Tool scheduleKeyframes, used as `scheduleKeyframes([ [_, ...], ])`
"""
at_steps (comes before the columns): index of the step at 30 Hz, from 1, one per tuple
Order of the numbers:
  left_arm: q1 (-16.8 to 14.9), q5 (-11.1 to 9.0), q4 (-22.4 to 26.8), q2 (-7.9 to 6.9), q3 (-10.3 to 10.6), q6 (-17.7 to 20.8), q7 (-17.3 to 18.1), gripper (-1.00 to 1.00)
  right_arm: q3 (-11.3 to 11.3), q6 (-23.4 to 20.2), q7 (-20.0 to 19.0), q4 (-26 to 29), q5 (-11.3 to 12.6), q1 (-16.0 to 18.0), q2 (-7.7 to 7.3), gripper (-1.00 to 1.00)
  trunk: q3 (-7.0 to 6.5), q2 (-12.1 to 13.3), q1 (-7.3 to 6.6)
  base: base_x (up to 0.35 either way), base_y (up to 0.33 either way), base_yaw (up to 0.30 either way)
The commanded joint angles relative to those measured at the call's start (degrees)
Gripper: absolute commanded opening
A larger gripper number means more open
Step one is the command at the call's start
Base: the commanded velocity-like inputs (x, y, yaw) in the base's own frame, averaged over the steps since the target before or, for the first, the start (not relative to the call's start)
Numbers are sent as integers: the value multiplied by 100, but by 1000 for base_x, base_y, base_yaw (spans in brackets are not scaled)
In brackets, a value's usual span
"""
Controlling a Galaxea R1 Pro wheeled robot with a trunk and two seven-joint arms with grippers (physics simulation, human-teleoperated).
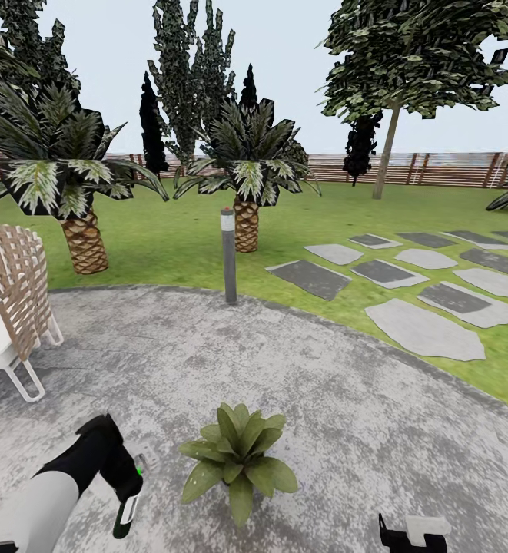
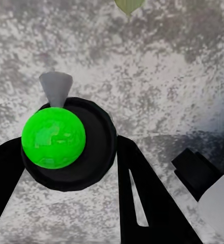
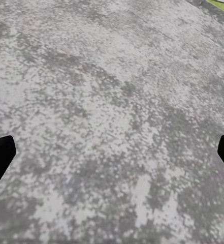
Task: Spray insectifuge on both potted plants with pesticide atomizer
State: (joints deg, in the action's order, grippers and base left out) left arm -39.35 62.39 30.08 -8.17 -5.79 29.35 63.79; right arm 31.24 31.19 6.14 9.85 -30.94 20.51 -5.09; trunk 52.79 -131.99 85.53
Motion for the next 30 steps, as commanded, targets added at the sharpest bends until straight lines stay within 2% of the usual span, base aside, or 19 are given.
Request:
scheduleKeyframes([
  [1,2,77,-14,15,-36,48,-13,-100,23,18,37,-10,-61,5,0,100,5,-2,-1,0,0,0],
  [7,162,175,-201,62,-58,37,-385,-100,23,18,37,-10,-70,5,-9,100,5,-2,-1,0,0,0],
  [15,165,113,-103,97,-105,69,-549,-100,23,18,38,-4,-70,5,-9,100,5,-2,-1,11,0,0],
  [21,164,105,-99,173,-115,70,-593,-100,22,18,39,-9,-75,5,-9,100,5,-2,-1,239,0,0],
  [28,169,99,-185,201,-120,52,-596,-100,22,18,37,-10,-79,5,-9,100,5,-2,-1,32,0,0],
  [30,276,82,-209,175,-124,31,-830,-100,19,18,37,-10,-79,5,-9,100,5,-2,-1,0,0,0],
])
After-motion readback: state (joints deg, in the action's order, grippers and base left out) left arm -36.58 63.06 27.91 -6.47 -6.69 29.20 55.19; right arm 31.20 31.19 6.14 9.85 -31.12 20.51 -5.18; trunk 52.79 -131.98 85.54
